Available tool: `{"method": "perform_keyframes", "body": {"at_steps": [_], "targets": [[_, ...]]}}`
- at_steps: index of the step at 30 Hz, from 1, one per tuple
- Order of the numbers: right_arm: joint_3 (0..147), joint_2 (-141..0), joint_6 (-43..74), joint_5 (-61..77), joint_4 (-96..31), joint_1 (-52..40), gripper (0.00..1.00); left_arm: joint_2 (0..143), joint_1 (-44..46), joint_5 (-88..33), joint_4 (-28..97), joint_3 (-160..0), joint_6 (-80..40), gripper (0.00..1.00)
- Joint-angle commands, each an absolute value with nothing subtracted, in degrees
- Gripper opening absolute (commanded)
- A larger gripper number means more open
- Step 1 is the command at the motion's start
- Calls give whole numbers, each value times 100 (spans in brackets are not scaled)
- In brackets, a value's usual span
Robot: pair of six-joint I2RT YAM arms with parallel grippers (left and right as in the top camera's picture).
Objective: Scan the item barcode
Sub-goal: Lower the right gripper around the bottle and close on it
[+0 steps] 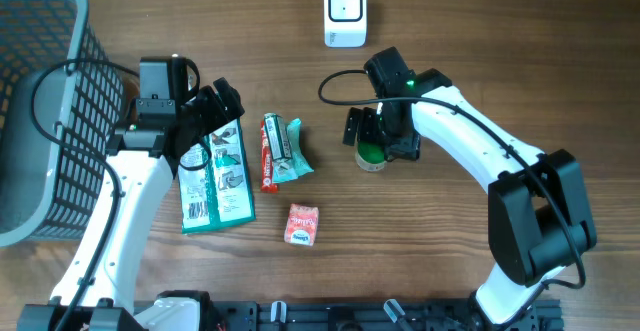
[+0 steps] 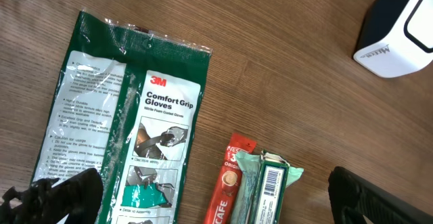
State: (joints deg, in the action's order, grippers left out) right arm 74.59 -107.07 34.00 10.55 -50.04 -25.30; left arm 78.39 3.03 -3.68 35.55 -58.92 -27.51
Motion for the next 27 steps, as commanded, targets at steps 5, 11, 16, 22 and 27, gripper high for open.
{"method": "perform_keyframes", "body": {"at_steps": [5, 11, 16, 22, 27], "targets": [[7535, -10770, 2370, 836, -4974, -2517, 88, 7769, 311, -290, 3535, -5981, -2727, 100], [7765, -10768, 2416, 521, -5328, -2517, 88, 7769, 311, -292, 3535, -5981, -2727, 100], [7754, -10768, 2421, 338, -5461, -2593, 88, 7769, 311, -292, 3535, -5981, -2727, 100], [7612, -10770, 2788, -40, -5345, -2851, 88, 7769, 311, -292, 3535, -5981, -2727, 100], [7443, -10781, 2792, -172, -5140, -2978, 88, 7769, 311, -292, 3535, -5981, -2727, 100]]}}
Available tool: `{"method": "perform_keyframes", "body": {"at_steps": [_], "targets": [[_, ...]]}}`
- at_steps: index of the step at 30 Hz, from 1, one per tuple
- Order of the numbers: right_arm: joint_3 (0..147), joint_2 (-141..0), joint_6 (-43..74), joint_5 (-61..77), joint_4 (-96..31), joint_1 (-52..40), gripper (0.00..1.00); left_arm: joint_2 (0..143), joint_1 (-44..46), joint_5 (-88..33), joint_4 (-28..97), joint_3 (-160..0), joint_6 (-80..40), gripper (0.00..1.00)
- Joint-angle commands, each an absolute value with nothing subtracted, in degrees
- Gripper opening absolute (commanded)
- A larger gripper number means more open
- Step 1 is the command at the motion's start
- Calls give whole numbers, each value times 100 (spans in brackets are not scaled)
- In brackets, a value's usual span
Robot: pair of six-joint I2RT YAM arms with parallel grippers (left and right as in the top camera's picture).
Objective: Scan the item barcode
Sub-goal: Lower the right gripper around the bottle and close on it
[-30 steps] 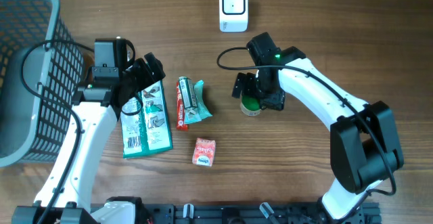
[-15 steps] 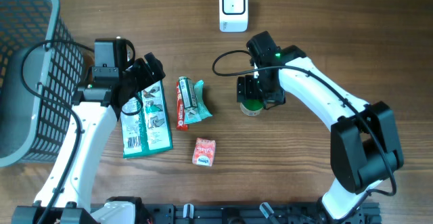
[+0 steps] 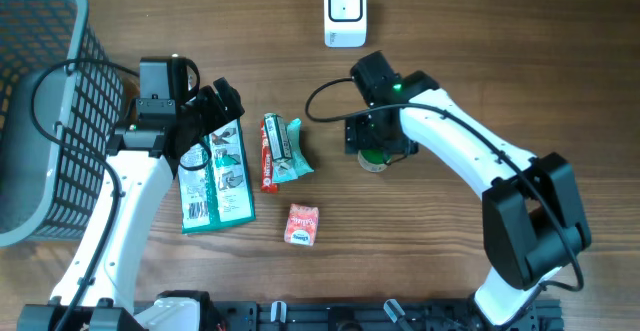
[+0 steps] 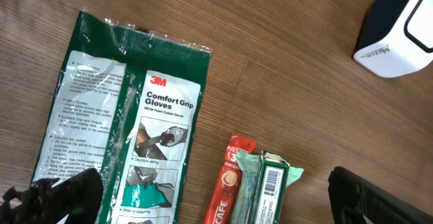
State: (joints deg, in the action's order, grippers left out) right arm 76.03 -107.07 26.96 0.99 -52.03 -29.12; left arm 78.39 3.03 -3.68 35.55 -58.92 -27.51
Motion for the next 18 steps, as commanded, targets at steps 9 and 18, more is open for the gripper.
{"method": "perform_keyframes", "body": {"at_steps": [9, 18], "targets": [[7244, -10840, 2803, -174, -4923, -2978, 86, 7769, 311, -290, 3535, -5981, -2727, 100], [6995, -10844, 2864, -451, -4650, -2976, 77, 7769, 311, -290, 3535, -5981, -2729, 100]]}}
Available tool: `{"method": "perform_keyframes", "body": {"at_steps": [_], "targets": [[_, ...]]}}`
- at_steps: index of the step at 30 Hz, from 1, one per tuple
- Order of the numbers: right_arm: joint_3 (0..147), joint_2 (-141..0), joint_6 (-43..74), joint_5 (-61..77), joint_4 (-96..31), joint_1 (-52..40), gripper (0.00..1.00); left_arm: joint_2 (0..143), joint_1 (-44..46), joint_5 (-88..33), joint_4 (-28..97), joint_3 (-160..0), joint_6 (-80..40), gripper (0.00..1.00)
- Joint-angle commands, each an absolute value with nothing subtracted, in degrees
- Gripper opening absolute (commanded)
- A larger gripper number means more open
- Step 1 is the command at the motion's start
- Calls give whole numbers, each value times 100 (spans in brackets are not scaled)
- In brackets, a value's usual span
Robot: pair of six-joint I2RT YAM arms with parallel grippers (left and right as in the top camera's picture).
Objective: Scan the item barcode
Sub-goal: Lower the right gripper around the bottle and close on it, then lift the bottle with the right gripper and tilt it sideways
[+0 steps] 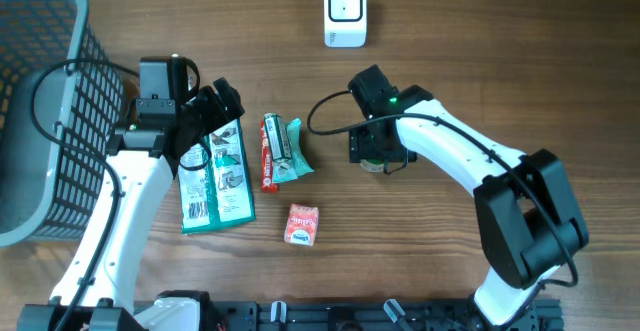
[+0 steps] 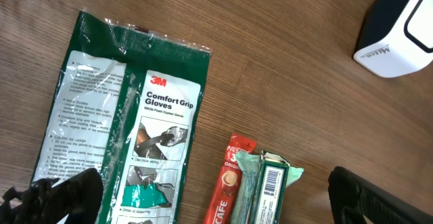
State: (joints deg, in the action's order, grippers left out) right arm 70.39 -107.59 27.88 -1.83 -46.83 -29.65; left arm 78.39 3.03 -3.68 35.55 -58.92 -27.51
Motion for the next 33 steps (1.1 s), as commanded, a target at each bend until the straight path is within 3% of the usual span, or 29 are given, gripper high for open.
{"method": "perform_keyframes", "body": {"at_steps": [1, 9, 24, 33], "targets": [[6993, -10844, 2862, -451, -4652, -2978, 77, 7769, 311, -292, 3535, -5981, -2727, 100], [6993, -10844, 2873, -637, -4646, -2976, 71, 7769, 311, -290, 3535, -5981, -2727, 100], [6901, -10844, 3020, -663, -4663, -2971, 78, 7769, 311, -292, 3535, -5981, -2727, 100], [6781, -10842, 3164, -639, -4567, -2965, 74, 7769, 311, -290, 3535, -5981, -2727, 100]]}}
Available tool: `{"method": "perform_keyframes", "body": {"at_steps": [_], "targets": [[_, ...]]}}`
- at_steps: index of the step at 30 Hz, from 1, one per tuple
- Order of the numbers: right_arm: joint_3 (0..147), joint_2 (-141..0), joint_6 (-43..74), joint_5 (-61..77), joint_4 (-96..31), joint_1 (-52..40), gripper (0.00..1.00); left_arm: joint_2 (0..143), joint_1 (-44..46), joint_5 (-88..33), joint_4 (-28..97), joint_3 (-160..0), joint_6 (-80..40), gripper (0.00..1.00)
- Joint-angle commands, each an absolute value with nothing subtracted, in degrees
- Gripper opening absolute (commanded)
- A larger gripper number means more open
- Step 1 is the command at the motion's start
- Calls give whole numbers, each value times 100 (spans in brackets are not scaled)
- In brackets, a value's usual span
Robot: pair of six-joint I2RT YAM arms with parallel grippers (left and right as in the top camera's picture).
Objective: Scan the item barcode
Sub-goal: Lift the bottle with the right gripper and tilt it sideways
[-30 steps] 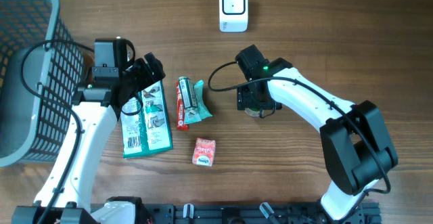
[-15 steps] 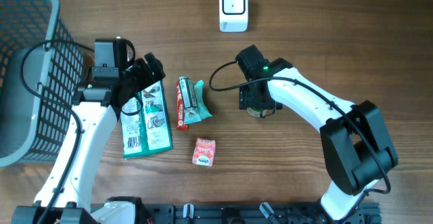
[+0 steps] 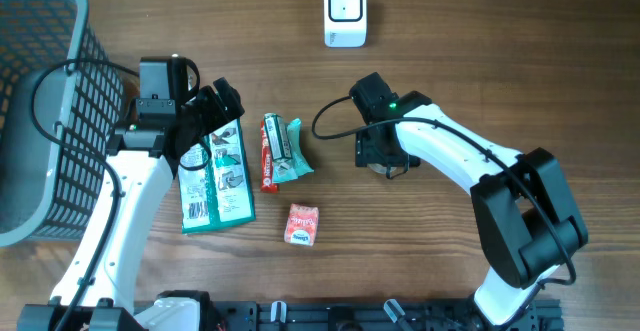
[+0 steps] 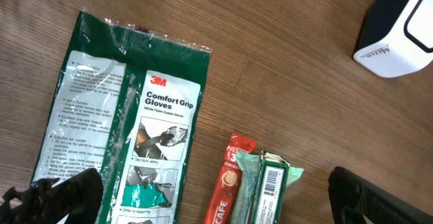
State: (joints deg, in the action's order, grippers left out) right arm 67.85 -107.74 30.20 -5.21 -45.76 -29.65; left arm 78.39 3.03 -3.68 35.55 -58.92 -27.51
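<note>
My right gripper (image 3: 379,155) is low on the table right of centre, on top of a small round item; only a pale bit of its rim (image 3: 384,169) shows, and the fingers are hidden under the wrist. The white scanner (image 3: 343,12) (image 4: 399,31) stands at the far edge. Hovering over the 3M gloves packet (image 3: 215,176) (image 4: 128,122) is my left gripper (image 3: 214,111) (image 4: 210,197), open and holding nothing. A red coffee stick (image 3: 269,153) (image 4: 226,183) and a green pack (image 3: 289,149) (image 4: 267,187), barcode up, lie side by side.
A grey mesh basket (image 3: 40,111) fills the left edge of the table. A small pink packet (image 3: 301,224) lies near the front, below the coffee stick. The right arm's cable loops above the table between the scanner and the wrist.
My right gripper has shifted slightly right and toward the front over the round item, and the item's green top no longer shows. The left arm and the other packets have not moved.
My right gripper stood open around a small green-topped round item, with the green top plainly in view. Then the wrist had turned and covered part of it, then nearly all of it, and now it hides the top. The left gripper stayed open over the gloves packet throughout.
</note>
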Motion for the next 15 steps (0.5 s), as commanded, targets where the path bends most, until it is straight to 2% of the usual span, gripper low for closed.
{"method": "perform_keyframes", "body": {"at_steps": [1, 15], "targets": [[6807, -10842, 3168, -639, -4584, -2961, 74, 7769, 311, -290, 3535, -5981, -2727, 100], [7059, -10816, 3345, -639, -4788, -2956, 74, 7769, 311, -292, 3535, -5981, -2727, 100]]}}
